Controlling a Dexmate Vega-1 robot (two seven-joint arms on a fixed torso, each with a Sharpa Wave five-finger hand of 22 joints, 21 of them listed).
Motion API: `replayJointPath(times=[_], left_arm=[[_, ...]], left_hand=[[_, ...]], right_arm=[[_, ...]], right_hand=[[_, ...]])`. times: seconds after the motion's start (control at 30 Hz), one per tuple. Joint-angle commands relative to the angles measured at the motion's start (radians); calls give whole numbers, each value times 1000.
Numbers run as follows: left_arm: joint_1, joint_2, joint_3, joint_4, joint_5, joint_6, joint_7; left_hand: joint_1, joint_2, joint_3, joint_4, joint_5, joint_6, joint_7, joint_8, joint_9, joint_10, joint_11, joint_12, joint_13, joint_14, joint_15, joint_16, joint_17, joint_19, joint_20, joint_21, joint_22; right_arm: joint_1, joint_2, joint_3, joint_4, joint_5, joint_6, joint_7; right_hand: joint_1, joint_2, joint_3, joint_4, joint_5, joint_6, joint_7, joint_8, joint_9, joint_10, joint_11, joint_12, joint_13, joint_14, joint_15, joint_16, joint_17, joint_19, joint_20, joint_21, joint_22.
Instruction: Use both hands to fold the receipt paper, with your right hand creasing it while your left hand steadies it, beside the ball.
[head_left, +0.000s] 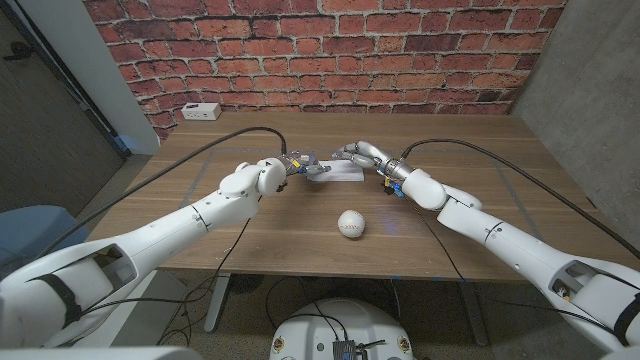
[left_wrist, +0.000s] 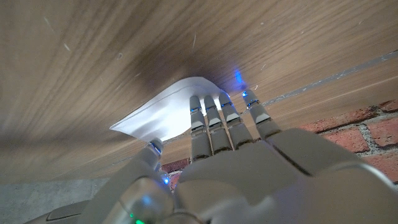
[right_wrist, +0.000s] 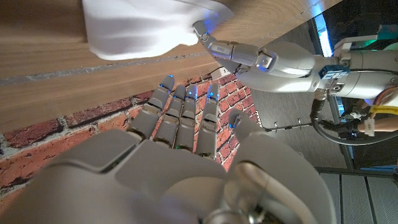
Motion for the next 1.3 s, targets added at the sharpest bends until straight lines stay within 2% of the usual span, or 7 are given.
replayJointPath(times=[0.03,0.23,0.5,0.8,1.03,1.2,1.3], left_arm=[[38,18,-37,-26,-4,-56,82],[40,19,-33,-37,28,-37,78],[36,11,-28,-37,53,-17,57],[15,-8,-9,-25,70,31,-9],[-1,-21,4,-14,73,46,-37],[-9,-29,12,-11,75,62,-53],[-13,-32,17,-11,75,70,-61]], left_hand=[[13,46,11,0,6,17,3,8,2,17,0,9,3,1,0,0,5,-4,8,-3,3],[15,45,14,-1,6,6,-12,2,2,15,2,8,4,5,0,1,6,-4,12,-4,3],[18,31,14,-7,3,-12,3,-7,2,18,-3,9,5,4,8,0,6,1,7,-4,5],[15,11,9,-11,0,20,25,3,2,55,-27,20,4,22,-33,4,5,19,1,1,6],[14,-4,4,-14,-1,22,21,1,0,58,-31,19,3,23,-44,2,3,29,-8,3,6],[12,-10,1,-15,-1,15,16,-3,0,49,-37,13,3,22,-47,0,3,31,-11,3,6],[10,-14,-1,-15,0,6,11,-7,-1,46,-39,11,2,19,-50,-2,2,31,-13,3,6]], right_arm=[[24,23,-13,49,-138,20,-136],[31,17,-28,54,-190,-14,-165],[36,12,-40,55,-232,-49,-209],[31,-10,-37,70,-270,-70,-288],[35,-38,-43,87,-266,-44,-278],[36,-56,-54,91,-265,-36,-244],[37,-66,-60,90,-258,-27,-213]], right_hand=[[-59,-21,-31,46,-3,74,17,12,0,54,3,12,3,14,-7,5,9,-1,-3,1,4],[-107,-30,-53,77,3,182,31,24,-2,159,17,37,2,104,-10,26,1,67,1,26,4],[-137,-29,-66,98,5,173,44,2,-3,169,38,30,1,129,7,27,-1,90,-2,32,5],[-152,-25,-84,92,7,296,70,16,-3,287,67,61,3,236,3,74,28,155,2,56,10],[-157,-22,-94,87,7,412,109,31,-3,383,99,90,4,312,-6,104,48,187,-12,69,12],[-159,-19,-96,88,7,434,112,27,-3,400,100,93,4,342,-9,116,60,212,-17,79,14],[-158,-18,-97,85,8,410,96,9,-3,387,80,84,3,343,-11,120,72,219,-18,84,16]])
